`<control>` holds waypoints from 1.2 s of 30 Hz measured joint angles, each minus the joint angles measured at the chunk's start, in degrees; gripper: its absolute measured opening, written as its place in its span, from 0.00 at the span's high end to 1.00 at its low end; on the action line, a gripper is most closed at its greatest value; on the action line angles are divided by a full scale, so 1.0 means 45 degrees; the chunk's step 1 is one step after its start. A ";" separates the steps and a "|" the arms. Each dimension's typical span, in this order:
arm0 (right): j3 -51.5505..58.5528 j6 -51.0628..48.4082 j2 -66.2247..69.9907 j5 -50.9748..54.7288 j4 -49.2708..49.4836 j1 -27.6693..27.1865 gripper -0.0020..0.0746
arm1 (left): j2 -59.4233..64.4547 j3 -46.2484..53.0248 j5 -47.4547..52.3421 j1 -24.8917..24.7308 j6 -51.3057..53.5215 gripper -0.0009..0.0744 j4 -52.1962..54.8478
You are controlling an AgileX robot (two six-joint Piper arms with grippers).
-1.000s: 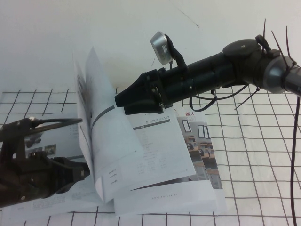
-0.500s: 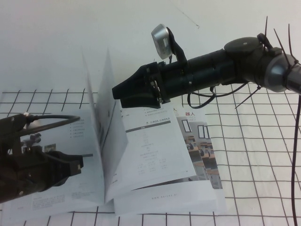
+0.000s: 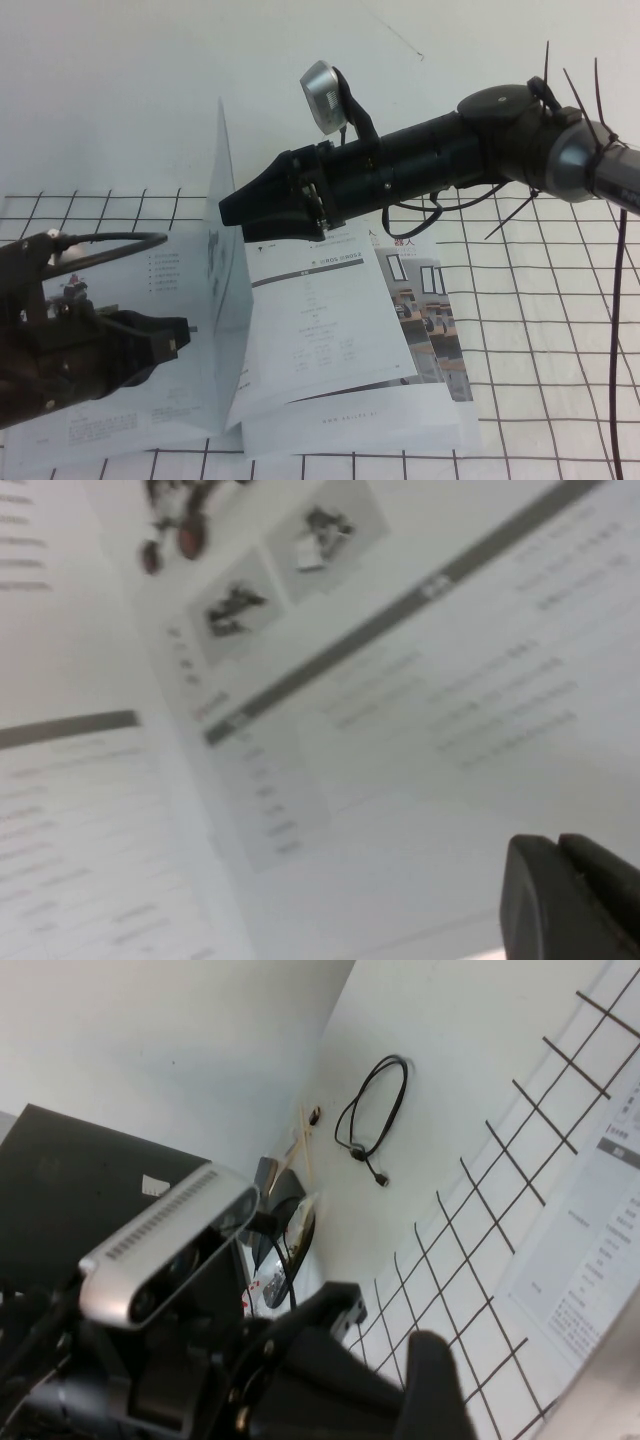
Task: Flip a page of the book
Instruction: Open the closed book
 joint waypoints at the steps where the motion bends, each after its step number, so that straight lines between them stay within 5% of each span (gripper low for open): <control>1: 0.0000 0.0000 0.0000 0.0000 0.0000 0.0000 0.40 | 0.0000 0.0000 0.0327 0.0000 0.0000 0.99 -0.0021; 6: 0.0000 0.0000 0.0000 0.0000 0.0000 0.0000 0.40 | 0.0000 0.0000 0.1372 -0.0632 -0.0147 0.99 0.0004; 12: 0.0000 0.0000 0.0000 0.0000 0.0000 0.0000 0.40 | 0.0000 0.0008 0.0298 -0.4017 -0.0406 0.99 0.0351; 16: 0.0000 0.0000 0.0000 0.0000 0.0000 0.0000 0.40 | 0.0000 0.0008 -0.2861 -0.7003 -0.0689 0.99 0.0026; 22: 0.0000 -0.0022 0.0000 0.0000 0.0000 0.0000 0.40 | 0.0374 0.0008 -1.0730 -1.1198 -0.0426 0.99 -0.2395; 25: 0.0000 -0.0087 0.0000 0.0000 0.0000 0.0000 0.40 | 0.1053 -0.0216 -1.2709 -1.2081 -0.0393 0.99 -0.2845; 36: 0.0000 -0.0192 0.0000 0.0000 0.0000 0.0000 0.40 | 0.3464 -0.1378 -1.3231 -1.2387 -0.1903 0.99 -0.1583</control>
